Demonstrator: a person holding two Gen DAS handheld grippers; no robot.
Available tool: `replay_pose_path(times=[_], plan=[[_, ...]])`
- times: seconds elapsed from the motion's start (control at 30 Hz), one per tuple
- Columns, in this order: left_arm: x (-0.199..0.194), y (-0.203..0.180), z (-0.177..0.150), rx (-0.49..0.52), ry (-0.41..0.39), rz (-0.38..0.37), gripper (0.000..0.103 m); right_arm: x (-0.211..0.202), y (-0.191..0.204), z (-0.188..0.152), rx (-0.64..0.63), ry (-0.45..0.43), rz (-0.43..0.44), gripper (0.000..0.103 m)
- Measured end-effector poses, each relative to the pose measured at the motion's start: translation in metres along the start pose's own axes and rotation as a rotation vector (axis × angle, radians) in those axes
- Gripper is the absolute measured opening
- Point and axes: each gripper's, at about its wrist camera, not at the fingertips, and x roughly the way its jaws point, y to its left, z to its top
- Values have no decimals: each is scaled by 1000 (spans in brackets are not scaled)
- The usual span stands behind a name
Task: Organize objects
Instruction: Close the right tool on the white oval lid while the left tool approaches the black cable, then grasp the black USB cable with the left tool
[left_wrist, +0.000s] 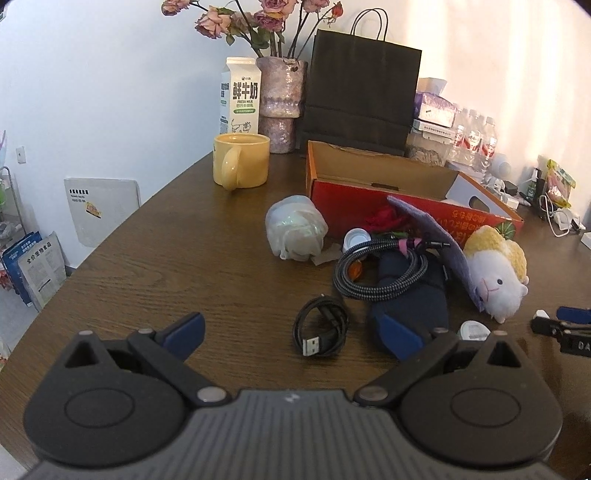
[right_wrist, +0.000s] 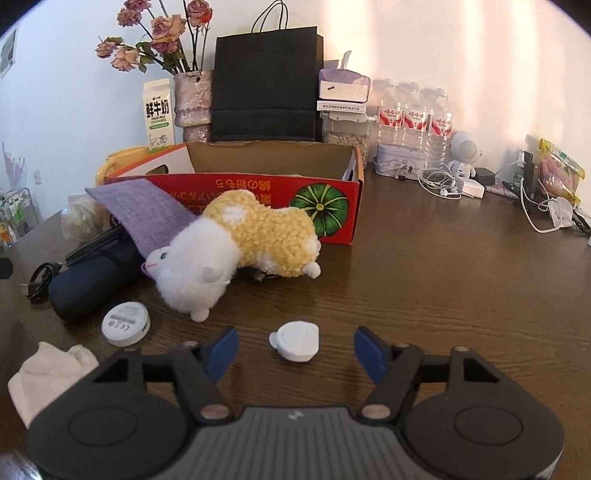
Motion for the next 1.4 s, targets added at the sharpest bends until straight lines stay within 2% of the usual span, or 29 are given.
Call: replay_pose_path(times=[0.1,0.2,0.27,0.3,0.33,0.47,0.77,0.9,1.03,1.2,1.27,1.4], plan=[[1,-1,-1,2,8,-4,103,5,0,0,1,13,3,46],[3,-2,-3,5,17,-12,103,8,0,0,0,17,7,42],[4,-3,-4,11,23,-15,103,8,0,-1,-1,11,7,35],[5,-5,-4,14,26,-17,103,8,1,-1,-3,9,6,28],[5,-5,-5,16,28,-20,103,8,1,-1,-6,4,4,26],[8,-8,-6,26,33,-29,103,4,3,-2,-19,-22,7,26],[22,-15,-5,57,52,-25,103,-16,6,-2,-38,-162,-17,25],[30,-19,0,91,47,-3,103,-18,8,-2,-46,-172,-19,25],[38,-16,5,77,37,36,103,-18,7,-2,-43,-173,-21,25],[47,-14,6,77,46,62,98,-17,8,-2,-45,-170,-20,25],[52,-13,5,73,57,67,90,-17,8,-2,-45,-170,-20,25],[55,-15,3,81,60,58,89,-16,8,-2,-45,-167,-19,26]])
